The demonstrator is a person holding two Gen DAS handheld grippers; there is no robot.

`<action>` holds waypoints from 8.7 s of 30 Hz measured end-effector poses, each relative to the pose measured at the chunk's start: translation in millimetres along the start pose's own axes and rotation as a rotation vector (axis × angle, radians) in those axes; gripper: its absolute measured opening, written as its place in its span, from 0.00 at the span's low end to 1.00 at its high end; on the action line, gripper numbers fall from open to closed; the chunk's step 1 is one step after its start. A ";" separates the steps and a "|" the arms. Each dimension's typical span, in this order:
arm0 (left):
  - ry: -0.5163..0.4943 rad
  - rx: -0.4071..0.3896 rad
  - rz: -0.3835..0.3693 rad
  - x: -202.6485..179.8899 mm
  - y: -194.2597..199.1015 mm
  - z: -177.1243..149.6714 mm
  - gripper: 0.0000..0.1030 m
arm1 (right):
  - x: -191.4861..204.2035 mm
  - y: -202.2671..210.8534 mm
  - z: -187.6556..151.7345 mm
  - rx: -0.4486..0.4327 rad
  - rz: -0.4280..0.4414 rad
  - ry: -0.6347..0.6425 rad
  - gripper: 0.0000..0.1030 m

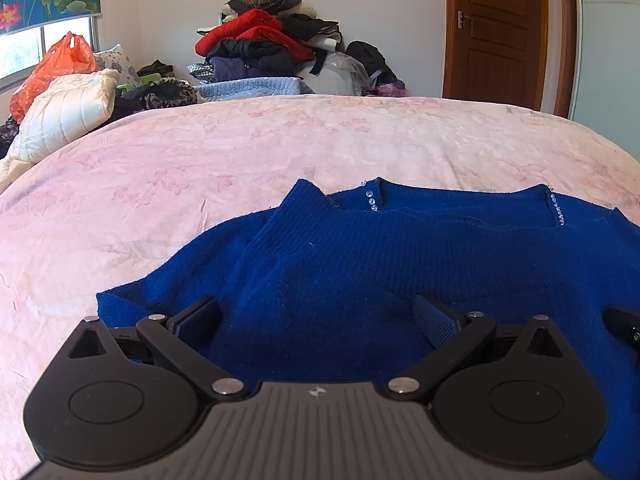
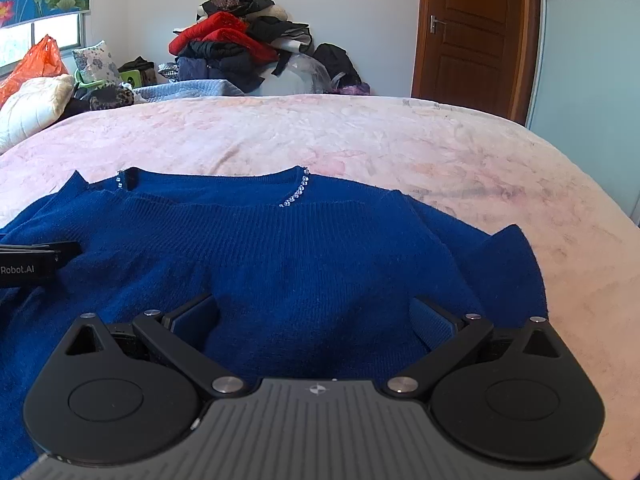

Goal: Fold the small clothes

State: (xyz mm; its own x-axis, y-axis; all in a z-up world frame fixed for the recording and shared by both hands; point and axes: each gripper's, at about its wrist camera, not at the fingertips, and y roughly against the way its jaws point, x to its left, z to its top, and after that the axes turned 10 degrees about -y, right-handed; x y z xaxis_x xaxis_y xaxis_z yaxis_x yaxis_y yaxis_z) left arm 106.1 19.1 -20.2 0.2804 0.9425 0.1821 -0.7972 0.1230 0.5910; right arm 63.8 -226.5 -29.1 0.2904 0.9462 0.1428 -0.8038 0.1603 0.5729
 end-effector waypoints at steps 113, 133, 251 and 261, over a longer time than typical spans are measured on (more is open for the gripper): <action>0.243 0.134 -0.340 62.5 12.6 98.5 0.10 | 83.3 166.9 -37.1 -0.127 0.498 0.191 0.08; 0.147 0.142 -0.333 -2.8 10.2 108.0 0.10 | 22.7 148.5 -37.2 -0.077 0.481 0.003 0.08; -0.176 0.202 -0.409 -221.2 -2.2 134.2 0.11 | -68.8 154.7 -69.6 -0.107 0.316 -0.292 0.09; -0.191 0.200 -0.404 -227.0 -1.7 132.6 0.11 | -69.5 154.6 -70.3 -0.100 0.314 -0.297 0.09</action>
State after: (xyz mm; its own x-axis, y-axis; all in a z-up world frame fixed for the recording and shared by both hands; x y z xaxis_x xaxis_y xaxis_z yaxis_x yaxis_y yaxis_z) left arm 114.7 -236.2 41.7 0.6541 0.7555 0.0369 -0.4916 0.3876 0.7798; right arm -117.2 -247.7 -7.2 0.1489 0.8335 0.5320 -0.9189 -0.0821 0.3858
